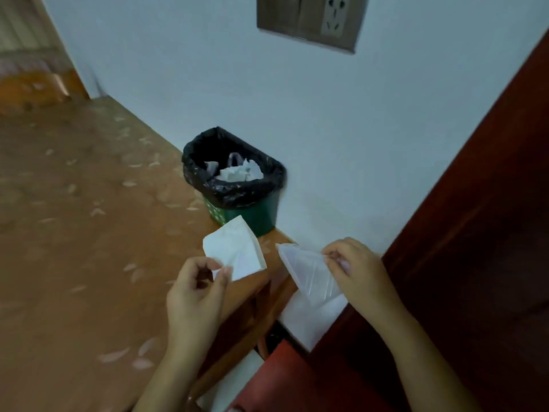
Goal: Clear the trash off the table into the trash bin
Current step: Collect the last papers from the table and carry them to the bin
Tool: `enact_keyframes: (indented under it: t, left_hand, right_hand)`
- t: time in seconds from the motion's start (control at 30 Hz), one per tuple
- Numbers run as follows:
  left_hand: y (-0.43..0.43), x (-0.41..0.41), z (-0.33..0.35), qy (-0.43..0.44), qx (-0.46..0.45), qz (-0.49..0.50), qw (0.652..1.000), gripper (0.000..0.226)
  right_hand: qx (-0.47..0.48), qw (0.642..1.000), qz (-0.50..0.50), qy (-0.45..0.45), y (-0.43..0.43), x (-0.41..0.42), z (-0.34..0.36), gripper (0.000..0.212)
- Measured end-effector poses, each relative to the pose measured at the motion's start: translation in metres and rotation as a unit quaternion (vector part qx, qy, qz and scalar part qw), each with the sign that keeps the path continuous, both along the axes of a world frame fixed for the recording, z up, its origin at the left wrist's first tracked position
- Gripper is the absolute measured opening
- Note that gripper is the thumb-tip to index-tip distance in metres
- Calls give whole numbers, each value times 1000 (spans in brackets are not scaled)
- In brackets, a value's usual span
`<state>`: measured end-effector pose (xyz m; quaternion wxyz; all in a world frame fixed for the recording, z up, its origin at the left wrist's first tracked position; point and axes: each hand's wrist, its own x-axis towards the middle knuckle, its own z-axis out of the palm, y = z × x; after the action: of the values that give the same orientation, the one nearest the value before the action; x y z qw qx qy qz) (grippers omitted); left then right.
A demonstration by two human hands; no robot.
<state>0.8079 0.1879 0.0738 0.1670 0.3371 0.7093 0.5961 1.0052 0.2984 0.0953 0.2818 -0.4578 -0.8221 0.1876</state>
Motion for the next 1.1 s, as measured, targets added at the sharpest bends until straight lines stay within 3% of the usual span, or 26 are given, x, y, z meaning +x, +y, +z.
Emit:
enact_keyframes:
  t: [0.43,0.8,1.1]
  left_hand:
    - [79,-101,9,5,-1,86,996,20]
    - [101,-116,13,5,-20,160,987,19]
    - [114,-118,16,7,-31,173,984,22]
  right_hand:
    - [68,993,72,64,139,-151,43,7]
    - [34,992,109,47,223,-242,31,15]
    - [48,979,187,68,214,-233,27,26]
